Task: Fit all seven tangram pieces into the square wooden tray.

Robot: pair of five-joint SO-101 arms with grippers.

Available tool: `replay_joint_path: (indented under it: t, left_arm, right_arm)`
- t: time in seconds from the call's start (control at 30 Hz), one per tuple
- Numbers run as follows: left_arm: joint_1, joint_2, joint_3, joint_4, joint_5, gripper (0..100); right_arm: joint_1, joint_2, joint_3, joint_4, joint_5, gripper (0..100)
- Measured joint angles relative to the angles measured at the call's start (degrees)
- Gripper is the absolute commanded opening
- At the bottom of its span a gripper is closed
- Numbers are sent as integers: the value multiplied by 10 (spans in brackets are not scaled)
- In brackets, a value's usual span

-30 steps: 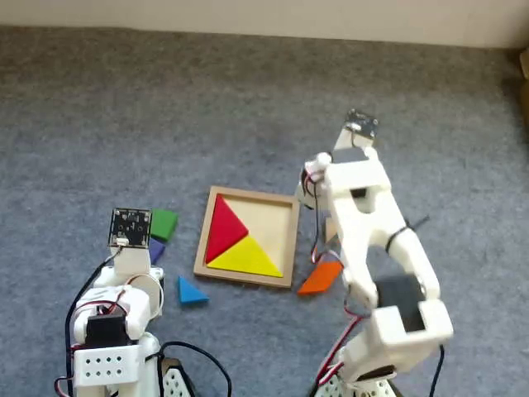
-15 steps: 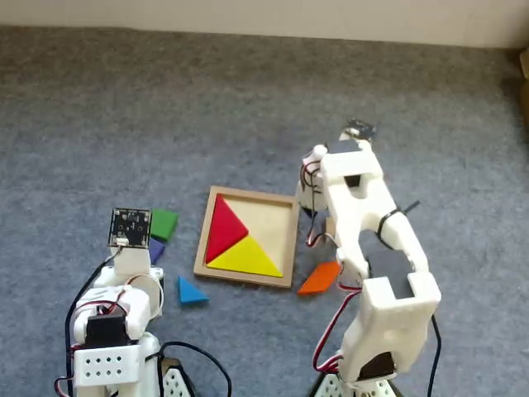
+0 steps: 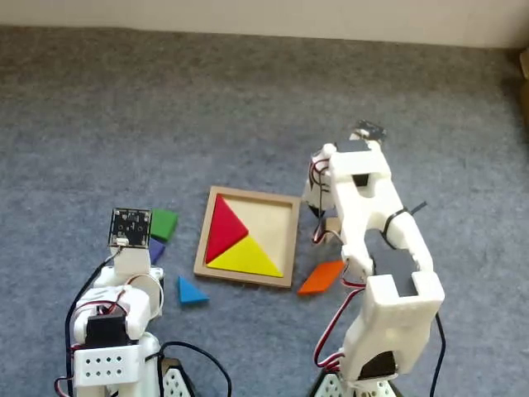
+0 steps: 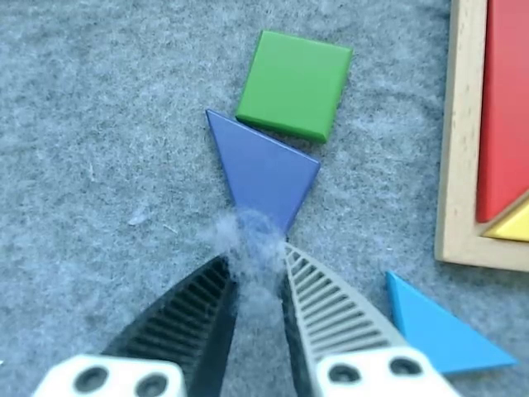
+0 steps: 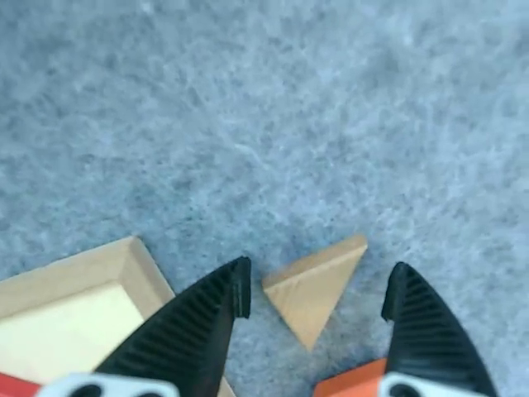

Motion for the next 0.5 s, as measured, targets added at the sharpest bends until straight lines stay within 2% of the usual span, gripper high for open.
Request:
replay_joint_path:
  t: [0.33,0.5]
  left_arm:
    - [0,0,0,0,0,77]
    - [0,0,0,0,0,77]
  right_arm:
    - [0,0,0,-1,0,255]
    - [6,0,0,-1,0,160]
